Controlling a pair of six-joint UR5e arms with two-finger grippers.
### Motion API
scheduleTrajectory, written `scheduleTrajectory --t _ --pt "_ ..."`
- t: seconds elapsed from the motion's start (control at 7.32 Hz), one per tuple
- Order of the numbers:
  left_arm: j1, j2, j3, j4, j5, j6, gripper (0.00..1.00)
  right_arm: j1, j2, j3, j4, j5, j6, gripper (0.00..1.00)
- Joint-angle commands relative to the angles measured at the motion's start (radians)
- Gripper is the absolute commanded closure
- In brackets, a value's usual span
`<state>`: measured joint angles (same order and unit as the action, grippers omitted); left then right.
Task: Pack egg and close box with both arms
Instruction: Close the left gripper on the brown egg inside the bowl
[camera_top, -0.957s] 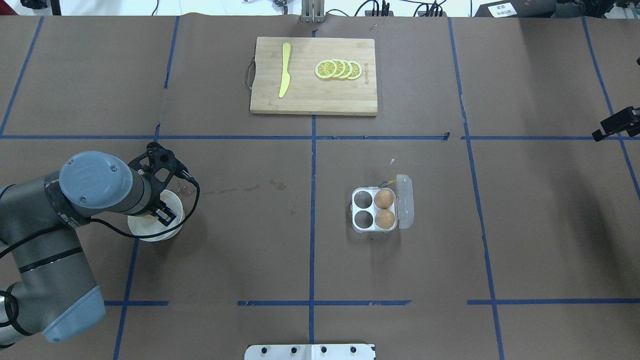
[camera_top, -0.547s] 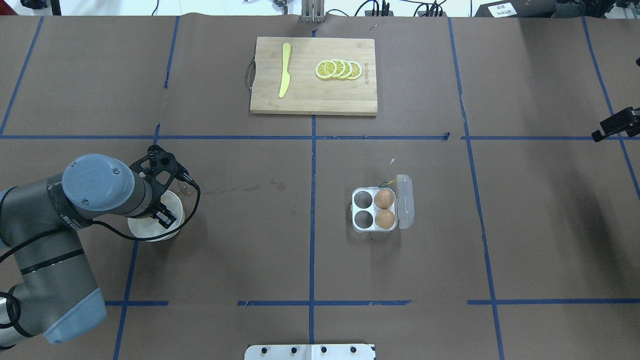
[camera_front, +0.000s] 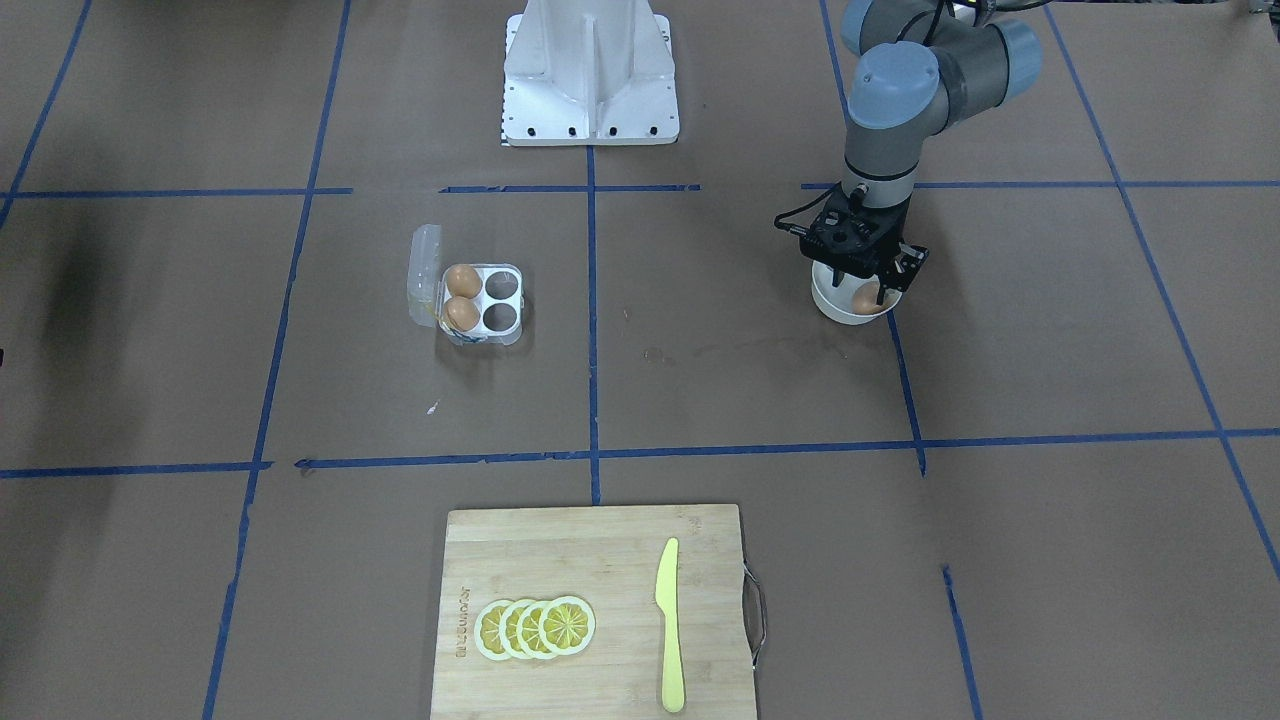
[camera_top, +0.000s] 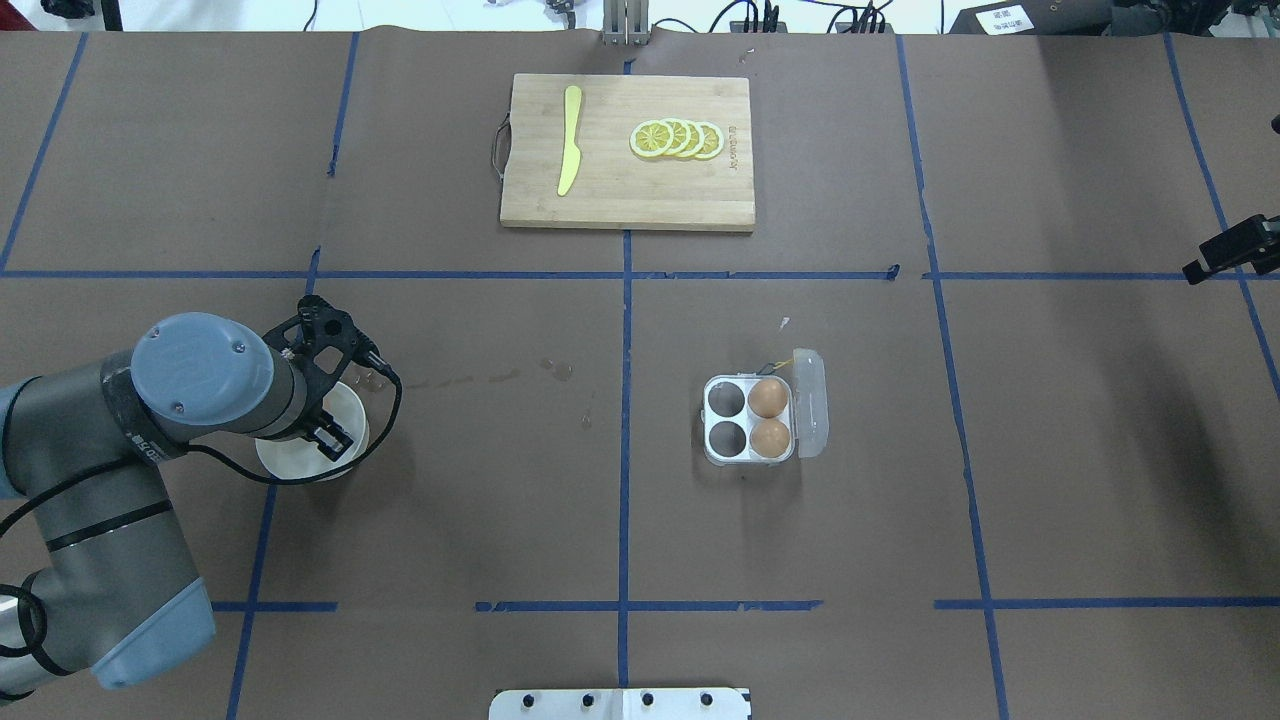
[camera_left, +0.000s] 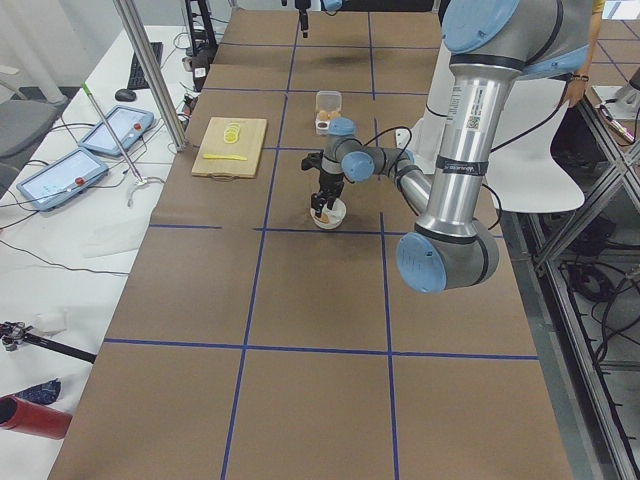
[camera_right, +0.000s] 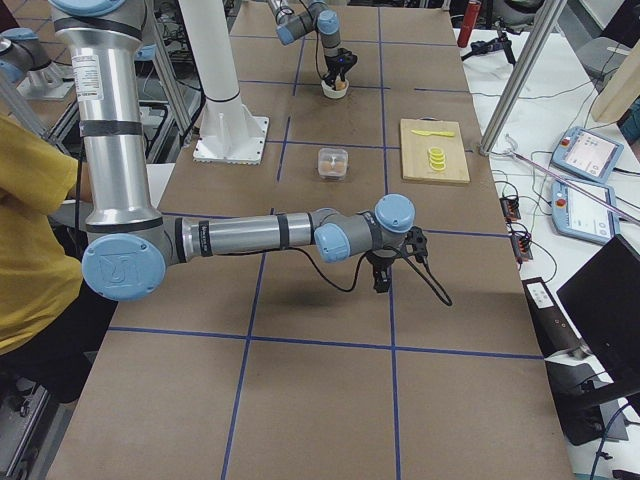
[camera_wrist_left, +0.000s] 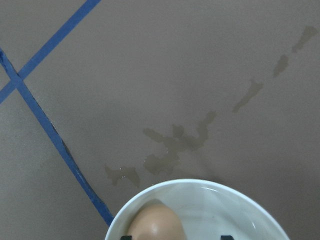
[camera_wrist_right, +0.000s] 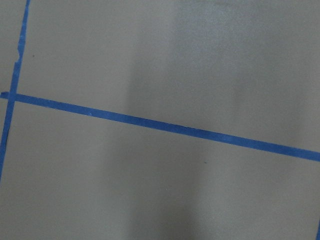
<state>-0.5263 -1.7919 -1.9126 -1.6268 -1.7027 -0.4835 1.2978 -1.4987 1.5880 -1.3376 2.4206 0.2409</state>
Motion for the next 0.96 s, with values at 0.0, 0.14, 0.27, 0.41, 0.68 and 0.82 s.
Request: scheduleTrajectory --t 0.0,0.14,0.27,0.41,0.68,0.82 --pt "0.000 0.000 0.000 0.001 0.000 0.000 0.34 0.000 0.000 0.001 0.000 0.000 0.000 0.00" --pt "0.000 0.000 0.003 0.001 0.000 0.000 0.34 0.000 0.000 0.001 0.000 0.000 0.000 0.00" --pt "0.000 0.000 0.004 0.001 0.000 0.000 0.34 0.000 0.000 0.001 0.000 0.000 0.000 0.00" --pt "0.002 0.000 0.012 0.001 0.000 0.000 0.34 0.000 0.000 0.001 0.000 0.000 0.000 0.00" --pt "0.008 -0.001 0.021 -0.001 0.000 0.000 0.35 0.000 0.000 0.001 0.000 0.000 0.000 0.00" --pt "0.008 -0.001 0.021 -0.001 0.000 0.000 0.42 0.000 0.000 0.000 0.000 0.000 0.000 0.00"
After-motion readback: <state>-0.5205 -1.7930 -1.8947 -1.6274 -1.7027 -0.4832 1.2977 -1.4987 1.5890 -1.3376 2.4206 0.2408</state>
